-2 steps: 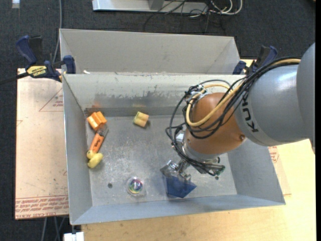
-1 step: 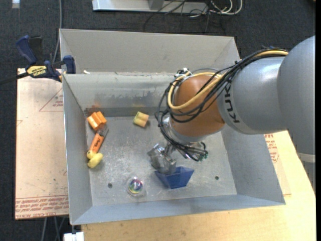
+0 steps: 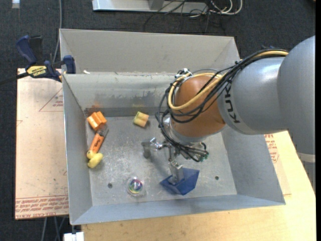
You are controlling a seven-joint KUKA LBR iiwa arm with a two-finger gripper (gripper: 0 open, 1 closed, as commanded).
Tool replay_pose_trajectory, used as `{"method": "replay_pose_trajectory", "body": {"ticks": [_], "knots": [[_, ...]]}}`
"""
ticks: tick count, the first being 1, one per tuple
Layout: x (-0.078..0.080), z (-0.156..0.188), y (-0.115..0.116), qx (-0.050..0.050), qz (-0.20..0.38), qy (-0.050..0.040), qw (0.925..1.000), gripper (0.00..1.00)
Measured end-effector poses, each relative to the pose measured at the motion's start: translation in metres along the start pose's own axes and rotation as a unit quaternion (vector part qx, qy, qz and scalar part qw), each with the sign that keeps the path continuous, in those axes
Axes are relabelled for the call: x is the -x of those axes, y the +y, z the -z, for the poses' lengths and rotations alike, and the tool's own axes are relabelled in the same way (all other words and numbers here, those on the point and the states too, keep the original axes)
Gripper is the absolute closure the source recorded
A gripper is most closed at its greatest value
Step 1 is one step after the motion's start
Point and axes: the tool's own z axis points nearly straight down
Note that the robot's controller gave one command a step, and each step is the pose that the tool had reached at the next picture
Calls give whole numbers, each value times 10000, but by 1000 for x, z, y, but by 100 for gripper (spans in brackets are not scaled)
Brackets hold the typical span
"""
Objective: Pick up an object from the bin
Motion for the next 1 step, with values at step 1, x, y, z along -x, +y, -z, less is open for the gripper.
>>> {"method": "replay_pose_trajectory", "body": {"ticks": [1], "knots": [[-18, 0, 8, 6, -1047, -12, 9945, 0]]}}
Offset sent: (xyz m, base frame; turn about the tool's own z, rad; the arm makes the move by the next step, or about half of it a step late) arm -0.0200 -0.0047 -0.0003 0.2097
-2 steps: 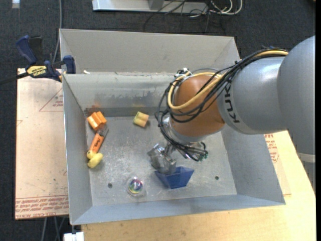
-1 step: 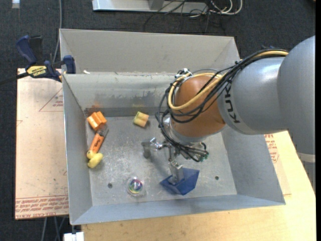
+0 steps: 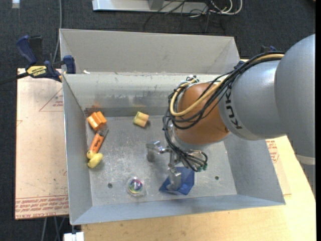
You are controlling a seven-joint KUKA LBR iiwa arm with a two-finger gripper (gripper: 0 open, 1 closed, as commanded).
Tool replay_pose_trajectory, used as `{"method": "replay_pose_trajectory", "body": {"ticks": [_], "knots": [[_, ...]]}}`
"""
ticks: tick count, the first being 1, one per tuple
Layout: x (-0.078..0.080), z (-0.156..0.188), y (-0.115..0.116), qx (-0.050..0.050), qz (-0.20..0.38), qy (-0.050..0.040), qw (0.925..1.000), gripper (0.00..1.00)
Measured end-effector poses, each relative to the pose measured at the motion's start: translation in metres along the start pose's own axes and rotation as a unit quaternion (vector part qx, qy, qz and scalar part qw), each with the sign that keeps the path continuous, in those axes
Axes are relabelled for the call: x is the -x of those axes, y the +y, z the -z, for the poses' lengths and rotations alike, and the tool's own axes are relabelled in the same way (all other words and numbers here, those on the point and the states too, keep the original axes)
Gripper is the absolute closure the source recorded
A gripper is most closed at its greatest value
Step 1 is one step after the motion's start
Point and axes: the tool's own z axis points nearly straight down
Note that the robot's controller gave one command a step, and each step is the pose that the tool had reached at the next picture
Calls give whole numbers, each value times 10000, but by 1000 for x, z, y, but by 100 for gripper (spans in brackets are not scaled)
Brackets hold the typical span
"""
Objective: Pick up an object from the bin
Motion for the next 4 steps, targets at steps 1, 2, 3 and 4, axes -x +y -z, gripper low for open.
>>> {"method": "replay_pose_trajectory", "body": {"ticks": [1, 2, 3, 4], "knots": [[-28, 2, 36, -12, -200, -70, 9998, 0], [-60, 10, -9, -17, -1065, -134, 9942, 0], [-68, 8, -60, -17, -1658, -151, 9860, 0], [-72, 2, -77, -5, -2168, -165, 9761, 0]]}}
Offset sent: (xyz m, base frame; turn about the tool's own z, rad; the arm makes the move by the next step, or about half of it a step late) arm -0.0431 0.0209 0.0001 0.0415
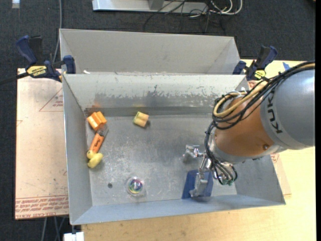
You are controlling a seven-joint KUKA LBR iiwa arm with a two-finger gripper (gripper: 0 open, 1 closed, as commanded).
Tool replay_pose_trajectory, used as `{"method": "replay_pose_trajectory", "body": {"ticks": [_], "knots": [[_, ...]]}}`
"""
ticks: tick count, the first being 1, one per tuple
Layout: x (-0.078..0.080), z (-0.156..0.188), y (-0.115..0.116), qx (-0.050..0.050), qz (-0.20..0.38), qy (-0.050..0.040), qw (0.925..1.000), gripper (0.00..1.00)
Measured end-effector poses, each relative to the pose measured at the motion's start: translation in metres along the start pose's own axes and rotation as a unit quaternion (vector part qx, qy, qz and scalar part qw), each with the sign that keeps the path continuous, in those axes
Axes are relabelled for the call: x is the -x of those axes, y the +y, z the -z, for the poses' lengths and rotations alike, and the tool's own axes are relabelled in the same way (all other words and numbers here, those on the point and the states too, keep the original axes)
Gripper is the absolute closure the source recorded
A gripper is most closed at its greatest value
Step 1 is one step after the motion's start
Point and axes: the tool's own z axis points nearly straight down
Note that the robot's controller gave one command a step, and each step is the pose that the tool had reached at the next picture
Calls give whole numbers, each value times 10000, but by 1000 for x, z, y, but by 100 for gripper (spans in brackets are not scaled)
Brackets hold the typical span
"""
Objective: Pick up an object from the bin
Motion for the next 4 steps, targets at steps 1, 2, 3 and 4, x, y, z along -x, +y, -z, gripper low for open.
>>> {"method": "replay_pose_trajectory", "body": {"ticks": [1, 2, 3, 4], "knots": [[-12, 17, -35, 0, -598, -3, 9982, 0], [-5, 2, -101, -9, -977, -18, 9952, 0], [-12, 4, -86, -8, 414, -84, 9991, 0], [4, 96, -20, -6, 1070, -133, 9942, 0]]}}
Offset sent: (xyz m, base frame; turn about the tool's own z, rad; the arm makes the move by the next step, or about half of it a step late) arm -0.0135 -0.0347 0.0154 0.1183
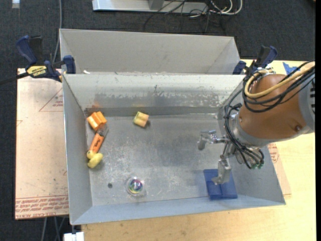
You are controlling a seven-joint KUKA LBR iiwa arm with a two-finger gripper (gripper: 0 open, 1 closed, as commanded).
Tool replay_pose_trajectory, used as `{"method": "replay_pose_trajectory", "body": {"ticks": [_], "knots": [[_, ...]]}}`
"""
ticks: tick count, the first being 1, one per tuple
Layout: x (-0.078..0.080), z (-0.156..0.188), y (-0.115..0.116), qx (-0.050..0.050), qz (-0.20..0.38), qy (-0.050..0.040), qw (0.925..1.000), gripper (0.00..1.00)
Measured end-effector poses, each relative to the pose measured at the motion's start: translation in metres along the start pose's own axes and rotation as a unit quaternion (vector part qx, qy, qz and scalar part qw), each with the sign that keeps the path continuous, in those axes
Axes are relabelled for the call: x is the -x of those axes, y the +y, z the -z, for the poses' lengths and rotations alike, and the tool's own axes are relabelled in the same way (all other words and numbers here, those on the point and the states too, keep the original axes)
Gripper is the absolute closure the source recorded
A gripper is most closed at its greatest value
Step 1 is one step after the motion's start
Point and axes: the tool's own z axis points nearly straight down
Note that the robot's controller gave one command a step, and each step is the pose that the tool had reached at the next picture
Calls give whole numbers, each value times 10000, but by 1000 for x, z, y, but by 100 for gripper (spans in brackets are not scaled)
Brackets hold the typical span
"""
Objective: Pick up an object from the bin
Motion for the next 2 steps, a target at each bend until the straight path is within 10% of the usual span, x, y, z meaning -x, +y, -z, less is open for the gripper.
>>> {"method": "replay_pose_trajectory", "body": {"ticks": [1, 2], "knots": [[-23, -83, 0, -3, 1715, -38, 9852, 0], [-23, -82, -1, -6, 1721, -34, 9851, 100]]}}
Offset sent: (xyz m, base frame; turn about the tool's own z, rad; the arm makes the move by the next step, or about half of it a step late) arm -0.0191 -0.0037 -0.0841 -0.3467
